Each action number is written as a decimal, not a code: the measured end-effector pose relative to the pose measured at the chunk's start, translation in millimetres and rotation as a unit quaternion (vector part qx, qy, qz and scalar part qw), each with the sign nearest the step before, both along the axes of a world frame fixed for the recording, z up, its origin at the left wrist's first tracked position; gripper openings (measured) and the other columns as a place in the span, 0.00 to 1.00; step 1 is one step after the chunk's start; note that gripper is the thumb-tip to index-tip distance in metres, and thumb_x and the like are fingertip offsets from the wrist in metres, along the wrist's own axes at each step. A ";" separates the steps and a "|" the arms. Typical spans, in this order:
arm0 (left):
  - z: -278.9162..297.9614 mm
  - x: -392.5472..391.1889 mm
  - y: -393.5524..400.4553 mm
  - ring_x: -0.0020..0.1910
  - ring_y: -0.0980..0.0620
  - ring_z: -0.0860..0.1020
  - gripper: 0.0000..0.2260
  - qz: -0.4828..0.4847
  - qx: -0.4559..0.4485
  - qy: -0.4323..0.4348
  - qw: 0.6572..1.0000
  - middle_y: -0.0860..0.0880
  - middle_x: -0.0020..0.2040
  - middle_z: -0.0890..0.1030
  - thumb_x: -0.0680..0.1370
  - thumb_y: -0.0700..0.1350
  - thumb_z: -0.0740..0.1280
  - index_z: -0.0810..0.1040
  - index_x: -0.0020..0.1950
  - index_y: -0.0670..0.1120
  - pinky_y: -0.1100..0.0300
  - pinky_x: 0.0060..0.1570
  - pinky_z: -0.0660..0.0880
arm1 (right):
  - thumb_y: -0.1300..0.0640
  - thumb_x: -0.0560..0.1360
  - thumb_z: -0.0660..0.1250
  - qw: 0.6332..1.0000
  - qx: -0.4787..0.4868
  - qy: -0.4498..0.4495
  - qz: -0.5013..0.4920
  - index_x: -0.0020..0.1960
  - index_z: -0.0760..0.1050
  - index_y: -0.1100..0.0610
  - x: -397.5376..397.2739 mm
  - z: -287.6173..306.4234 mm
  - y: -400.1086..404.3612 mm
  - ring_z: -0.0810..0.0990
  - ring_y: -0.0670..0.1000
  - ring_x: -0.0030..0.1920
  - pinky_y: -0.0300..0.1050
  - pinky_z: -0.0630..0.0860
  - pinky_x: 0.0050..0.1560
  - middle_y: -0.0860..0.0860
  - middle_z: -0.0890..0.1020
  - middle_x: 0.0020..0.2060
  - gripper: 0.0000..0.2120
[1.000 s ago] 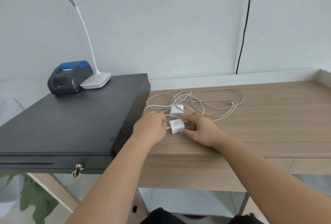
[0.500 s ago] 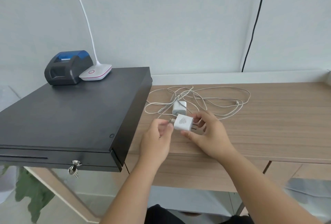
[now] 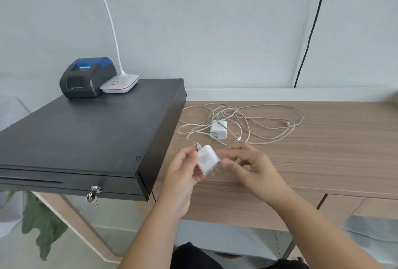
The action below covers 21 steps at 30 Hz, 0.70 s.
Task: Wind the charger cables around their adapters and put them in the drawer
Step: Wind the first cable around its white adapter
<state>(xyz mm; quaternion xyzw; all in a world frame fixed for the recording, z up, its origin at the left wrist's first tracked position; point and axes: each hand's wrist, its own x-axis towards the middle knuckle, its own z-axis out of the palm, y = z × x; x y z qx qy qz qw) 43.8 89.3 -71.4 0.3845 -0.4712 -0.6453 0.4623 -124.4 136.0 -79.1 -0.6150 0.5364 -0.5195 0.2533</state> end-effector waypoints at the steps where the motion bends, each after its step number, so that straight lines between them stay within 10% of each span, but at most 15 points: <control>1: 1.2 2.7 1.9 0.45 0.50 0.80 0.10 0.006 0.006 0.015 1.000 0.45 0.49 0.83 0.83 0.42 0.58 0.79 0.56 0.47 0.58 0.43 0.75 | 0.58 0.76 0.69 1.000 -0.002 -0.012 0.003 0.56 0.81 0.46 -0.1 5.4 -6.9 0.76 0.44 0.43 0.36 0.71 0.46 0.42 0.80 0.50 0.12; 10: 33.8 29.1 12.4 0.40 0.53 0.77 0.16 -0.019 0.006 0.129 0.991 0.37 0.58 0.79 0.83 0.45 0.56 0.77 0.64 0.39 0.64 0.31 0.75 | 0.61 0.76 0.68 0.994 0.035 0.031 0.098 0.57 0.80 0.44 23.4 37.6 -76.4 0.78 0.45 0.50 0.40 0.74 0.55 0.40 0.79 0.61 0.14; 21: 71.0 22.0 -2.8 0.41 0.56 0.78 0.24 -0.075 -0.035 0.194 0.977 0.47 0.52 0.82 0.69 0.51 0.77 0.80 0.62 0.44 0.67 0.35 0.75 | 0.55 0.80 0.61 0.999 -0.040 0.007 0.030 0.45 0.73 0.49 10.6 89.6 -99.6 0.75 0.51 0.37 0.53 0.73 0.47 0.44 0.77 0.32 0.06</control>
